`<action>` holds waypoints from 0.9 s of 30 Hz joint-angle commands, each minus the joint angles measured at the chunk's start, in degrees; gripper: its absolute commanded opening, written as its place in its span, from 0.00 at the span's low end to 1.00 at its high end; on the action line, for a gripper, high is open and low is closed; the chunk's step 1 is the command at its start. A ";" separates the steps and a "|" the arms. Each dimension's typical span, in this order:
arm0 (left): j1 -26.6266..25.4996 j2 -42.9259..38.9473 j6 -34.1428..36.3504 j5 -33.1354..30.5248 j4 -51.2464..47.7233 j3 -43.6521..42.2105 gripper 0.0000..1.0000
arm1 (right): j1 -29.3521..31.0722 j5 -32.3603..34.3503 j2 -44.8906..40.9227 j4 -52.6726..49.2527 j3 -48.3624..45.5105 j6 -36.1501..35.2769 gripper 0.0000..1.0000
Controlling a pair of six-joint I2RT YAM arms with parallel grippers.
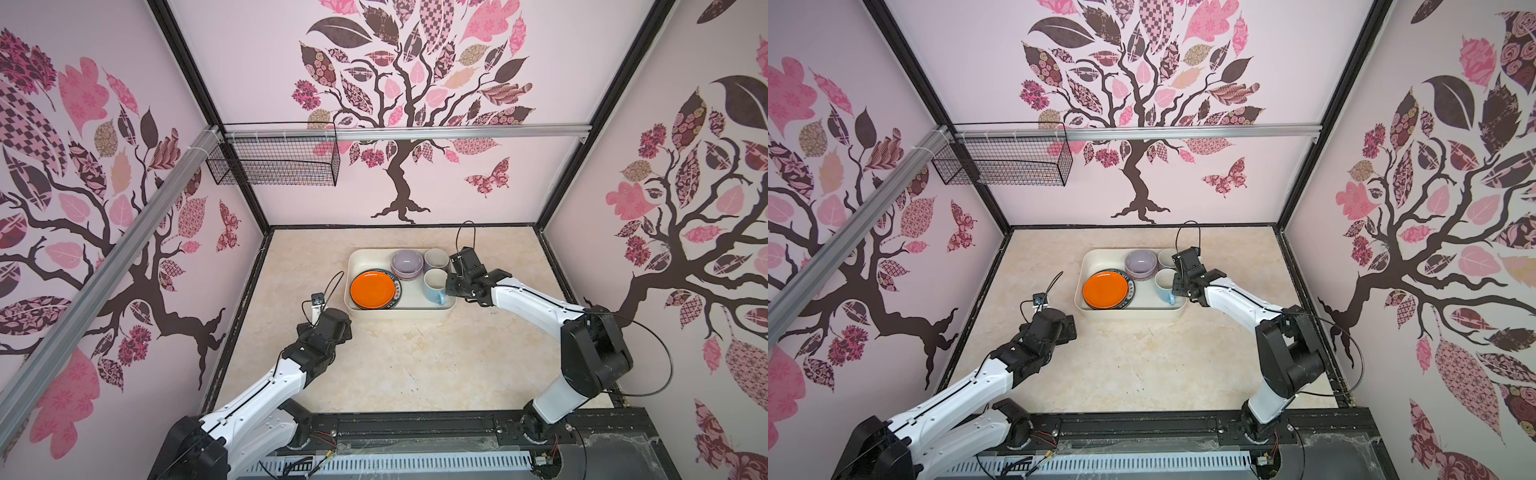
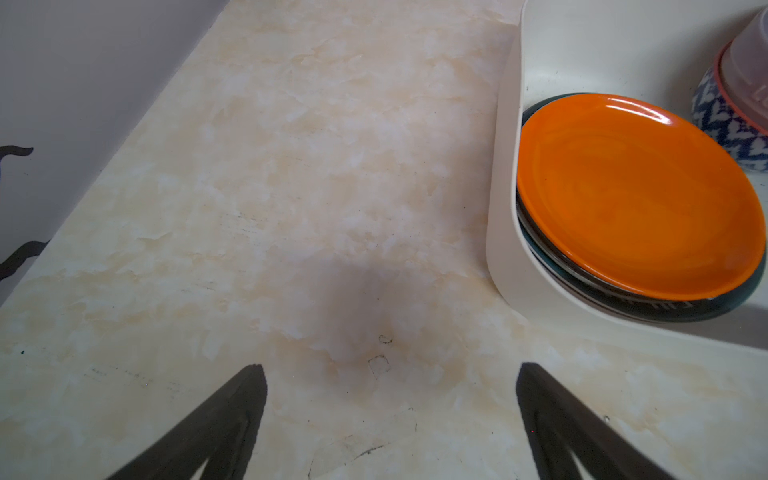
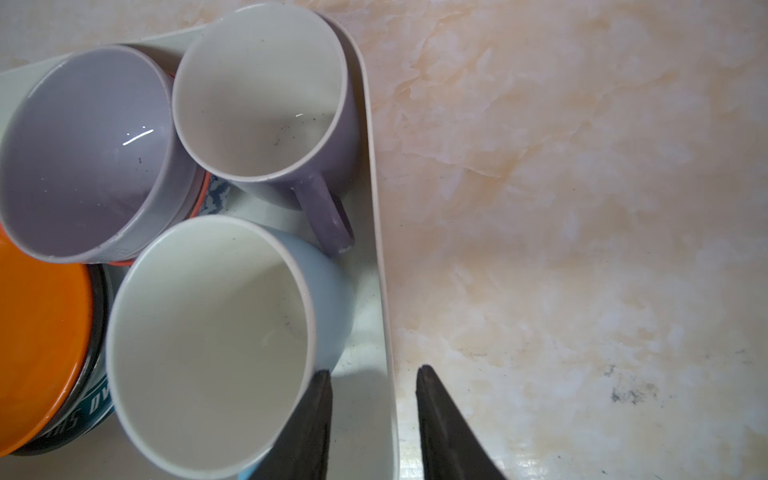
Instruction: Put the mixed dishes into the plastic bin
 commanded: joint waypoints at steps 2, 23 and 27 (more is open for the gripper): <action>0.43 0.61 0.59 0.91 1.31 -0.13 0.98 | 0.31 -3.00 1.17 -1.19 2.14 -0.02 0.38; 4.83 3.04 11.07 -5.01 14.46 3.30 0.98 | -8.09 16.63 -22.20 3.95 -19.79 -5.54 1.00; 6.92 5.02 19.82 -12.48 19.75 2.60 0.98 | -8.50 20.36 -25.84 13.02 -26.26 -10.29 1.00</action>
